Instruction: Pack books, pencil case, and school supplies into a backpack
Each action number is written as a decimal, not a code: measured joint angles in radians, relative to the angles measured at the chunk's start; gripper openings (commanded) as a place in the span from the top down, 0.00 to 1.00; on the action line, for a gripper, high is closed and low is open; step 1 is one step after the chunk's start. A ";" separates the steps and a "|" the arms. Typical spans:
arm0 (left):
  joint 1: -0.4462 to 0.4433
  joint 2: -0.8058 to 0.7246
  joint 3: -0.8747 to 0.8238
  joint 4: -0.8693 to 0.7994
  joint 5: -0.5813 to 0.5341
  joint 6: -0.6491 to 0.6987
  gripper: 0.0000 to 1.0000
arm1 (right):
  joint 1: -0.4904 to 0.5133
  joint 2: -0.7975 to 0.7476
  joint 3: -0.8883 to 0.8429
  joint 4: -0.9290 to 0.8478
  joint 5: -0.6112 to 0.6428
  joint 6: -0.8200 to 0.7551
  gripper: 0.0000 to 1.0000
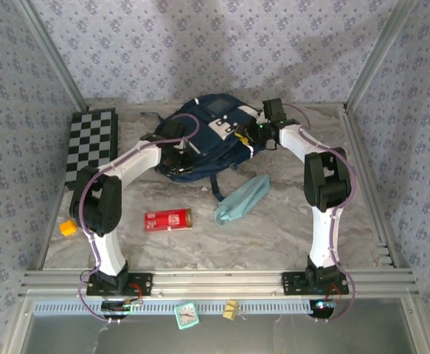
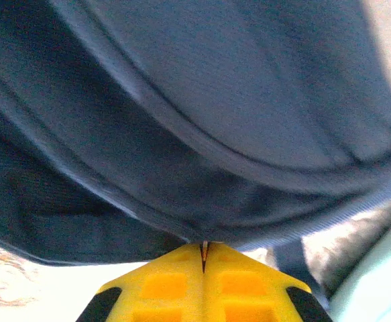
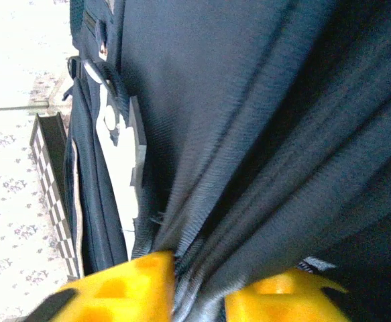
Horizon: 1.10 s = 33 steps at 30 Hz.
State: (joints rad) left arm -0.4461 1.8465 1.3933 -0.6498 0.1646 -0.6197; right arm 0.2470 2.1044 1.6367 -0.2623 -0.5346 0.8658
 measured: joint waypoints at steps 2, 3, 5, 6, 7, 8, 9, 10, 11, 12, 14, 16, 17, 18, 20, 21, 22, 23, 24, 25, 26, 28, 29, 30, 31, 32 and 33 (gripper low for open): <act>0.015 0.032 0.003 -0.002 0.003 0.004 1.00 | 0.006 -0.020 -0.044 0.032 0.000 0.001 0.56; 0.018 0.042 0.002 -0.002 0.003 0.007 1.00 | 0.011 -0.034 -0.072 0.045 0.001 0.005 0.54; 0.019 0.051 -0.008 0.008 0.003 0.010 0.93 | 0.024 -0.064 -0.127 0.070 0.003 0.010 0.53; 0.019 0.051 -0.012 0.015 0.002 0.011 0.92 | 0.033 -0.076 -0.146 0.076 0.005 0.010 0.52; 0.018 0.051 -0.014 0.021 0.000 0.014 0.91 | 0.047 -0.090 -0.165 0.081 0.008 0.013 0.52; 0.018 0.051 -0.016 0.025 -0.001 0.018 0.90 | 0.061 -0.102 -0.180 0.087 0.013 0.013 0.52; 0.018 0.051 -0.018 0.027 -0.001 0.018 0.88 | 0.074 -0.113 -0.192 0.092 0.019 0.013 0.52; 0.019 0.051 -0.021 0.032 -0.001 0.022 0.85 | 0.087 -0.125 -0.203 0.096 0.027 0.013 0.51; 0.019 0.051 -0.024 0.037 -0.003 0.026 0.84 | 0.099 -0.134 -0.211 0.097 0.032 0.013 0.51; 0.018 0.051 -0.027 0.044 -0.006 0.027 0.83 | 0.108 -0.142 -0.216 0.099 0.033 0.013 0.51; 0.017 0.053 -0.031 0.050 -0.014 0.029 0.83 | 0.124 -0.153 -0.221 0.108 0.035 0.018 0.51; 0.014 0.056 -0.031 0.052 -0.022 0.030 0.85 | 0.137 -0.161 -0.225 0.118 0.045 0.022 0.51; 0.012 0.058 -0.031 0.054 -0.024 0.032 0.86 | 0.145 -0.165 -0.227 0.121 0.053 0.028 0.51; 0.011 0.060 -0.031 0.056 -0.027 0.035 0.88 | 0.152 -0.166 -0.227 0.124 0.060 0.032 0.51; 0.006 0.069 -0.030 0.063 -0.037 0.038 0.94 | 0.177 -0.167 -0.233 0.137 0.091 0.051 0.50; 0.002 0.074 -0.030 0.066 -0.042 0.042 0.96 | 0.189 -0.167 -0.240 0.145 0.103 0.063 0.49; -0.002 0.076 -0.030 0.068 -0.050 0.047 0.98 | 0.205 -0.167 -0.253 0.162 0.116 0.082 0.48; -0.005 0.076 -0.029 0.068 -0.056 0.052 1.00 | 0.220 -0.167 -0.268 0.179 0.129 0.101 0.47; -0.007 0.076 -0.028 0.067 -0.062 0.052 1.00 | 0.232 -0.167 -0.279 0.192 0.137 0.116 0.46; -0.008 0.076 -0.028 0.067 -0.067 0.053 1.00 | 0.246 -0.166 -0.290 0.197 0.148 0.136 0.45; -0.010 0.076 -0.028 0.067 -0.072 0.055 1.00 | 0.261 -0.163 -0.293 0.202 0.160 0.153 0.43; -0.014 0.076 -0.028 0.066 -0.082 0.058 1.00 | 0.282 -0.153 -0.290 0.221 0.183 0.179 0.41; -0.018 0.074 -0.028 0.066 -0.089 0.061 1.00 | 0.288 -0.146 -0.286 0.229 0.192 0.190 0.41; -0.020 0.073 -0.028 0.064 -0.095 0.063 1.00 | 0.292 -0.135 -0.276 0.234 0.199 0.202 0.41; -0.024 0.069 -0.028 0.063 -0.103 0.064 1.00 | 0.293 -0.119 -0.262 0.240 0.205 0.211 0.41; -0.029 0.064 -0.028 0.062 -0.109 0.067 1.00 | 0.294 -0.103 -0.244 0.240 0.210 0.219 0.41; -0.034 0.056 -0.029 0.060 -0.118 0.072 1.00 | 0.294 -0.085 -0.226 0.236 0.216 0.224 0.40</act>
State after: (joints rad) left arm -0.4805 1.9030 1.3647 -0.5896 0.0463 -0.5480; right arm 0.5415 2.0190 1.4109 -0.0265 -0.3191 1.0897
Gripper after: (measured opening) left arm 0.053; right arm 0.591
